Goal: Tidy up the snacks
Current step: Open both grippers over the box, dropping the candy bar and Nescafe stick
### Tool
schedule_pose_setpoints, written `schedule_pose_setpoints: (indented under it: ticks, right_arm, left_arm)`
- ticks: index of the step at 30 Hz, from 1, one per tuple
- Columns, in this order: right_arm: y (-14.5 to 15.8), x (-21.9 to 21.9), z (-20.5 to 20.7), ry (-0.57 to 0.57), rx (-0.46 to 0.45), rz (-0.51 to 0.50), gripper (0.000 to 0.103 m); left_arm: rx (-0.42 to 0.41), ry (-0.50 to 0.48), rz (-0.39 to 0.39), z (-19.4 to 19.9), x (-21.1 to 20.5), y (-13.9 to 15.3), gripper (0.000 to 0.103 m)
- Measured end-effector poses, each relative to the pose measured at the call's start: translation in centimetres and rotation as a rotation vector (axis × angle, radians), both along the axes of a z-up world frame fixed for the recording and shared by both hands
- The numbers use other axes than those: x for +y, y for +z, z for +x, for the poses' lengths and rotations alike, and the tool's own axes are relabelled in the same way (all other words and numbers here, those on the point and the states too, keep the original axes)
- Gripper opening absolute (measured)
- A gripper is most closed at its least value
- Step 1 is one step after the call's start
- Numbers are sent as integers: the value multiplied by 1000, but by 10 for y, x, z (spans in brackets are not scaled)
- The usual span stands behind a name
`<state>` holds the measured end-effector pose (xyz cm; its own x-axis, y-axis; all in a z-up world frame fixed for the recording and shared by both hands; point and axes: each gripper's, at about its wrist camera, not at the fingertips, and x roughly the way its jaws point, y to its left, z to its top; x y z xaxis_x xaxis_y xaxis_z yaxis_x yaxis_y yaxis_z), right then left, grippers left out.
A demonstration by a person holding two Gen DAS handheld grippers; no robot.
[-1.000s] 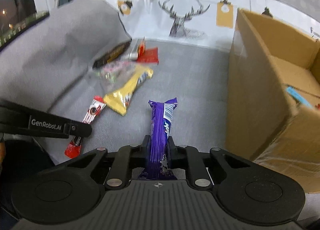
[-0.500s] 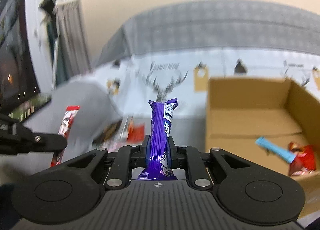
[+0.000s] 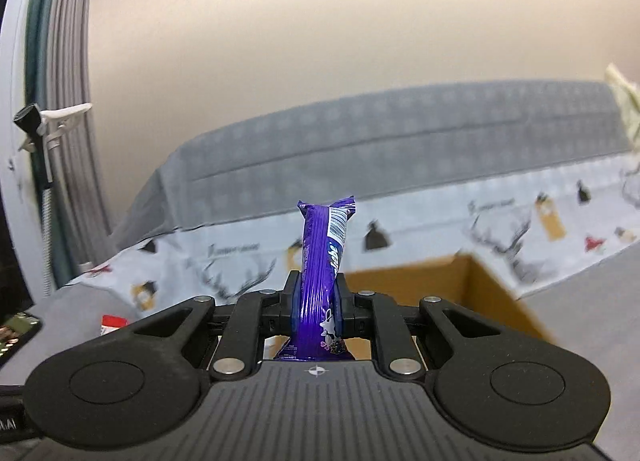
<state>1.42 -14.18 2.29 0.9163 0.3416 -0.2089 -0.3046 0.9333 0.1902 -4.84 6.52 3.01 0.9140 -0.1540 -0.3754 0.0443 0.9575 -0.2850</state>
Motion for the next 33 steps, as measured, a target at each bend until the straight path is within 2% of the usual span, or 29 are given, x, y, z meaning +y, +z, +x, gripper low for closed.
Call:
schedule_pose_setpoints:
  ticks: [4, 6, 10, 13, 18, 23, 25, 26, 27, 28, 29, 30, 31, 32, 33]
  right_arm:
    - [-3, -23, 15, -87, 21, 6, 17]
    - [-7, -32, 24, -122, 62, 27, 17]
    - [-20, -40, 40, -178, 131, 2, 17]
    - [-29, -43, 49, -209, 181, -24, 17]
    - [-36, -33, 54, -216, 187, -93, 17]
    - [-34, -21, 58, -216, 180, -137, 17]
    - [-33, -18, 64, -220, 179, -132, 17]
    - [-33, -15, 68, -225, 180, -140, 17]
    - [-33, -11, 72, -238, 182, -159, 18]
    - [-34, -8, 75, -258, 185, -177, 18]
    - [-36, -6, 78, -271, 195, -187, 31]
    - [-37, -4, 81, -284, 208, -186, 57]
    - [-39, -2, 83, -287, 216, -177, 67]
    - [-39, 0, 85, -288, 224, -164, 70]
    - [-39, 2, 86, -286, 228, -153, 69]
  left_arm:
    - [-14, -62, 14, 35, -24, -2, 10]
    - [2, -63, 10, 55, -30, -6, 10]
    - [32, -52, 18, 88, -40, -12, 10]
    - [45, -46, 62, 107, -45, -15, 10]
    - [89, -39, 87, 124, -47, -24, 10]
    - [62, -40, 82, 127, -53, -20, 10]
    - [71, -81, 52, 134, -52, -20, 14]
    - [85, -104, 44, 136, -52, -21, 20]
    - [107, -130, 43, 139, -52, -22, 39]
    - [122, -143, 52, 140, -51, -23, 50]
    - [117, -142, 64, 139, -50, -22, 64]
    - [101, -140, 75, 137, -46, -19, 67]
    - [86, -143, 77, 135, -41, -17, 67]
    - [77, -144, 73, 132, -36, -15, 67]
    - [69, -135, 69, 129, -28, -13, 67]
